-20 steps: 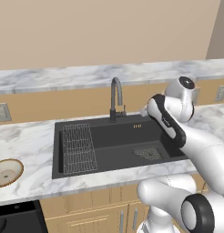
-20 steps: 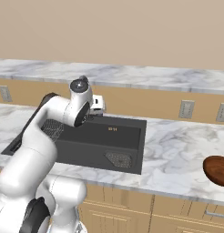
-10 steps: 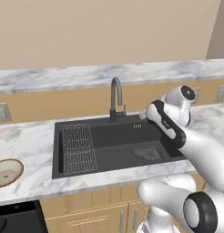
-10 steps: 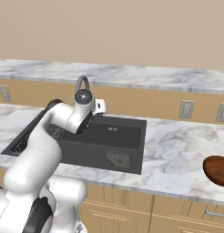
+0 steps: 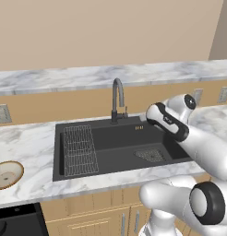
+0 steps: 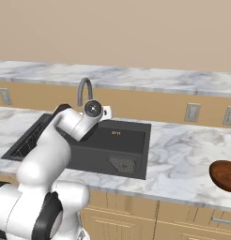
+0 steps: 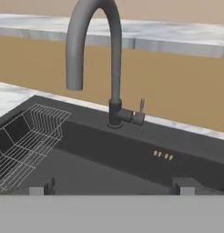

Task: Rinse each bowl for a few seconds and place them down in the sink or on the counter.

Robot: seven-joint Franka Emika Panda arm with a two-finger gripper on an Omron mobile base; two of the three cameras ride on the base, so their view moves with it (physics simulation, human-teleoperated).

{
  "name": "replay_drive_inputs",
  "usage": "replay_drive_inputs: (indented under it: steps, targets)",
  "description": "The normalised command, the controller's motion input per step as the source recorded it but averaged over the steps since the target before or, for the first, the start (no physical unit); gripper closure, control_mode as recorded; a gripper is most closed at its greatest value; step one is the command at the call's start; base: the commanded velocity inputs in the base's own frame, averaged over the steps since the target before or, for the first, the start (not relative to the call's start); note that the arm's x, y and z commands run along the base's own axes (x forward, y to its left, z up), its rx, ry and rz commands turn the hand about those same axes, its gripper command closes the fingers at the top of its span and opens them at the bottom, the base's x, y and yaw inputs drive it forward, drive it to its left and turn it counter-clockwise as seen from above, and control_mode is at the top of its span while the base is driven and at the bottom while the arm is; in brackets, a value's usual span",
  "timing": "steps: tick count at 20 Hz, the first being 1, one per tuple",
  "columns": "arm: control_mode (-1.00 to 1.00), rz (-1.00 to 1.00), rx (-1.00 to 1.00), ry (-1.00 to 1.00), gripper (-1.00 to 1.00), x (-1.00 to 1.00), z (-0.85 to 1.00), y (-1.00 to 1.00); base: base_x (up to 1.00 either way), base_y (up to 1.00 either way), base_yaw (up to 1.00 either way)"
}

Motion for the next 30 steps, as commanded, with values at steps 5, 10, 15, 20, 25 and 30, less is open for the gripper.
replay_drive_inputs:
  steps: [5, 10, 15, 20, 25, 30]
  targets:
    - [-1.00, 0.07, 0.07, -0.06, -1.00, 0.20, -0.15, -0.06, 0.00, 0.00, 0.00]
    - [-1.00, 0.07, 0.04, -0.08, -1.00, 0.12, -0.18, -0.07, 0.00, 0.00, 0.00]
    - [-1.00, 0.05, 0.04, -0.09, -1.00, 0.12, -0.14, -0.04, 0.00, 0.00, 0.00]
    - [-1.00, 0.03, 0.03, -0.02, -1.00, 0.18, -0.07, -0.03, 0.00, 0.00, 0.00]
    - [-1.00, 0.02, 0.01, -0.02, -1.00, 0.24, -0.05, 0.00, 0.00, 0.00, 0.00]
    - [-1.00, 0.00, 0.01, -0.01, -1.00, 0.23, 0.00, 0.00, 0.00, 0.00, 0.00]
